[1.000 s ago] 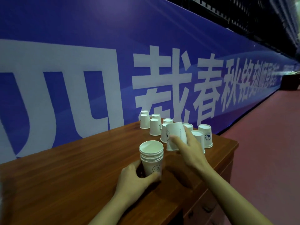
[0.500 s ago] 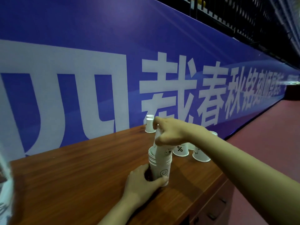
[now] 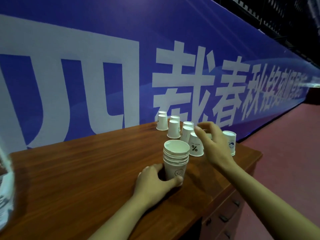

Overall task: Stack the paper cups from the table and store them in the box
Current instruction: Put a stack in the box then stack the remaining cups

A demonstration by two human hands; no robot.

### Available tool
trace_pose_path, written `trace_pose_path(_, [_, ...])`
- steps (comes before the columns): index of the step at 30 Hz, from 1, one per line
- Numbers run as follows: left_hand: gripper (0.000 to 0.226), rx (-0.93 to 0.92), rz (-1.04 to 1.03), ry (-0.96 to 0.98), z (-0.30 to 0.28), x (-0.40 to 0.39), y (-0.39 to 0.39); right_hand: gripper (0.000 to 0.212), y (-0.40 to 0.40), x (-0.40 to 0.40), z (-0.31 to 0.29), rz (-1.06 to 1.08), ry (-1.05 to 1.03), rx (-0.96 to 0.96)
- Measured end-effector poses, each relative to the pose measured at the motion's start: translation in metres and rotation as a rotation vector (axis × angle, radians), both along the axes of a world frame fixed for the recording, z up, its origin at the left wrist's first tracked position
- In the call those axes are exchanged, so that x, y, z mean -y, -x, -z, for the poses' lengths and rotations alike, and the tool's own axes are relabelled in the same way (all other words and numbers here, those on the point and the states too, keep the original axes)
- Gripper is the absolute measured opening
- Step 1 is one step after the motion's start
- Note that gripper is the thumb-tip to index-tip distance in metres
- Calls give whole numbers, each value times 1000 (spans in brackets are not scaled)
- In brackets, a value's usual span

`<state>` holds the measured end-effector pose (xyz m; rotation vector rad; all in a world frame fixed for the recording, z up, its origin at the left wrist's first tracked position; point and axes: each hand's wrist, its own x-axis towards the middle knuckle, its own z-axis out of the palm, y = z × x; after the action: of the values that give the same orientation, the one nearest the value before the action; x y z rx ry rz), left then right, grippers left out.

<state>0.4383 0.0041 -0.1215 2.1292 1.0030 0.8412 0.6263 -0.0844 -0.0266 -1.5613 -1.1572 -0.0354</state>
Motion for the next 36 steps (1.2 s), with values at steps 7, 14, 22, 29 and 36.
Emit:
trace_pose_path(7, [68,17,13,-5,1,2,-1,95,-77,10,64,566,313,-46])
trace_pose_path(14, [73,39,48,35,1,-1,2,60,-87,9,82,529,318,-56])
trace_pose_path(22, [65,40,81,43,-2,3,4,66,-91,-4,73,482,218,-4])
trace_pose_path(29, [73,25,54,-7,5,-2,-1,56,-134,11,12,457,-145,-211])
trace_pose_path(36, [67,20,55,11,3,-1,-3,59,-163,-15,12,458,130,-73])
